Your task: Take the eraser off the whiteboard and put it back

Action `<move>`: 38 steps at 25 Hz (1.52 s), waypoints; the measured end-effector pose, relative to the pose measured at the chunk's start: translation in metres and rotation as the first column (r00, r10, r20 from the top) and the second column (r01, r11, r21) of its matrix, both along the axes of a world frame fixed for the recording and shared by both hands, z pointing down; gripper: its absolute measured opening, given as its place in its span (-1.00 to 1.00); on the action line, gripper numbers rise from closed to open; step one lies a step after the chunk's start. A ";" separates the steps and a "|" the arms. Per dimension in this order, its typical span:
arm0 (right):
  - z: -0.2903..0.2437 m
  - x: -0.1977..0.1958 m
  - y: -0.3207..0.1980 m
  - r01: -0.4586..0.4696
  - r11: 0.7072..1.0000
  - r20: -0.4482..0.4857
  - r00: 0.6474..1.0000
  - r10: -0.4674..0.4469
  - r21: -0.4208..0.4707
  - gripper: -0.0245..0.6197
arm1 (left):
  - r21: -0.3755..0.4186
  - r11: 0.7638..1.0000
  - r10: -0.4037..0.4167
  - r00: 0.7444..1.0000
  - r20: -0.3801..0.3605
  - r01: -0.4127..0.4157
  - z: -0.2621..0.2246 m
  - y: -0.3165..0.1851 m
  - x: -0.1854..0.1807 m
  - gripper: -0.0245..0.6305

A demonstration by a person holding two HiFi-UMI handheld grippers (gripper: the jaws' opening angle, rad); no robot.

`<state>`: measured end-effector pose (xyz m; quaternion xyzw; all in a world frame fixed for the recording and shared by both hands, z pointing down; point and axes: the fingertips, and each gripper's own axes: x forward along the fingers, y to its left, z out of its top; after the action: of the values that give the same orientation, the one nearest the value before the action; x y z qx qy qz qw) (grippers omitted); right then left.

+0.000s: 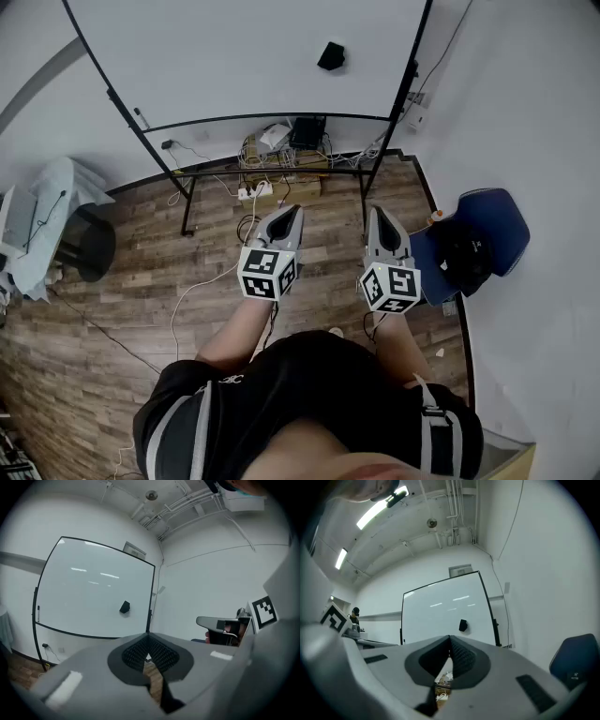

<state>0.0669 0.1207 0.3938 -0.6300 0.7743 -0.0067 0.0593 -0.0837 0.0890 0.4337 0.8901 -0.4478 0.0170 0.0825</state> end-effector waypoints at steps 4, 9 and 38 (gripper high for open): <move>-0.003 0.006 0.006 -0.023 1.000 -0.012 1.000 0.023 0.002 -0.90 | -0.006 1.000 0.000 1.000 0.004 0.000 0.002 0.005 0.004 -0.90; 0.000 0.024 0.006 -0.032 0.999 -0.021 0.999 0.032 -0.007 -0.90 | -0.010 1.000 0.010 1.000 0.015 -0.010 0.003 0.007 0.024 -0.90; 0.014 0.078 -0.039 0.077 0.997 0.016 0.997 -0.077 0.018 -0.90 | 0.024 1.000 0.015 1.000 0.020 -0.015 0.016 -0.023 0.098 -0.90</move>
<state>0.1454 0.0812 0.4082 -0.5990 0.7976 -0.0076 0.0708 0.0148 0.0657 0.4494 0.8942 -0.4422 0.0211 0.0671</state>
